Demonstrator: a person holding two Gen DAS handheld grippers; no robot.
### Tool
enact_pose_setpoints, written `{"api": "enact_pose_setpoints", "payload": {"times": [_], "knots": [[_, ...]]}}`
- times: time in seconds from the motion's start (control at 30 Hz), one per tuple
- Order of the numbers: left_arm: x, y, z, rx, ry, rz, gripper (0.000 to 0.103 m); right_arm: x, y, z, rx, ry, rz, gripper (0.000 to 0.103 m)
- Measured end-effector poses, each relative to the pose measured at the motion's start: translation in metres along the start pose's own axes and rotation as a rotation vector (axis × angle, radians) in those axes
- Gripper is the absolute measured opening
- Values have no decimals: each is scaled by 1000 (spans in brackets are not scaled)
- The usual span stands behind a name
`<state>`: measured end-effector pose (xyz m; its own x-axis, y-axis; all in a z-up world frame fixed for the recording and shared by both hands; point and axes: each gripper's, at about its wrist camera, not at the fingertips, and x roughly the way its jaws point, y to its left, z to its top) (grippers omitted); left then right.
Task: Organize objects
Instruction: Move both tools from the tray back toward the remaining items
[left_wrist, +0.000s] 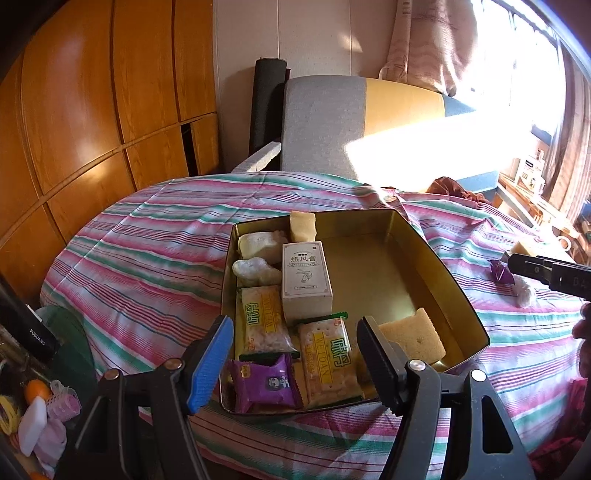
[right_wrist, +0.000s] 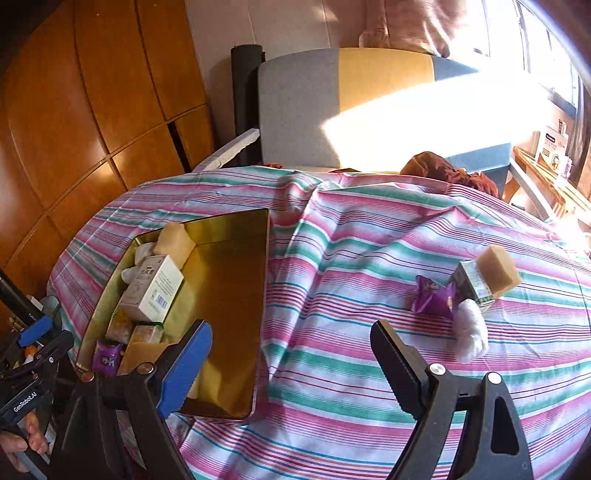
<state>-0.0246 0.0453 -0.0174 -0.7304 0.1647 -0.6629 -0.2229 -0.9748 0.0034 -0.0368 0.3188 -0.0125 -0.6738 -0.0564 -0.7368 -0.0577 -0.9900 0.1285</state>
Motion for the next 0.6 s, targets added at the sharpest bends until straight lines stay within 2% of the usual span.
{"api": "enact_pose_setpoints", "payload": {"times": [0.27,0.6], "knots": [[3,-29,9,64,-5,-29,72,-8,-70,8,97,-14,-96,89],[7,-77,25,162,-13,-79,75,-12,-180,5,292,-81,-277,89]]}}
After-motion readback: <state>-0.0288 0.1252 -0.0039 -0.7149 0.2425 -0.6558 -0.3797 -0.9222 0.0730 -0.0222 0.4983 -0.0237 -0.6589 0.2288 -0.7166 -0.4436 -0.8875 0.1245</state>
